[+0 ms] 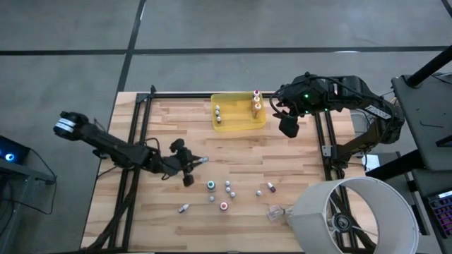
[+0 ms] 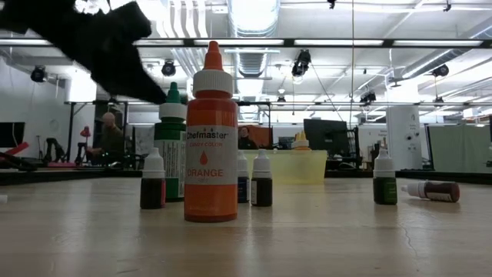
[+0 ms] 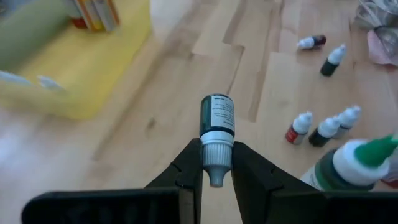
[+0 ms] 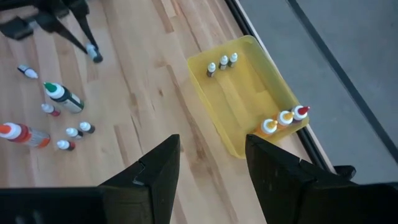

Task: Pick & Place food coloring
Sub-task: Put the left small green food coloring bottle into the yellow bin

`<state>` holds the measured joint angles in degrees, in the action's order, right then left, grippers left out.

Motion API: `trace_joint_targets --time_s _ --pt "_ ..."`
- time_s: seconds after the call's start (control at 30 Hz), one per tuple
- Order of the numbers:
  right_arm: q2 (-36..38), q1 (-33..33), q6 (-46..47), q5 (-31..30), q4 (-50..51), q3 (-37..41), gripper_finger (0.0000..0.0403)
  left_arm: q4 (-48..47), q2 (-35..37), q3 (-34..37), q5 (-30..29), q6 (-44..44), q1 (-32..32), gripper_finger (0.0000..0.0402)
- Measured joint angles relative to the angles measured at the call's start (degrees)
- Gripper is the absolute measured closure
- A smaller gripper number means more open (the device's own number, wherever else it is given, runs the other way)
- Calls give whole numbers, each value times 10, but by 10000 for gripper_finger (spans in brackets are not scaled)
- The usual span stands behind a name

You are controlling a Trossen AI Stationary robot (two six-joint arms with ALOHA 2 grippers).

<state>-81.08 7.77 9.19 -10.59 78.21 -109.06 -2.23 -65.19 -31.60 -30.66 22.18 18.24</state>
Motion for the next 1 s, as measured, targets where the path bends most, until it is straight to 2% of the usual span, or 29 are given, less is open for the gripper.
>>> trace_joint_targets --time_s 0.23,0.4,0.73,1.0 --pt "2 0 -19 0 1 0 229 -206 11 -141 3 -11 -55 357" --pt "2 0 -19 0 1 0 229 -258 9 -202 42 -12 -113 357" --pt "2 0 -25 0 -1 0 229 -267 9 -246 142 -7 -233 358" --pt "2 0 -95 20 -54 0 229 -191 9 -266 237 4 -284 358"
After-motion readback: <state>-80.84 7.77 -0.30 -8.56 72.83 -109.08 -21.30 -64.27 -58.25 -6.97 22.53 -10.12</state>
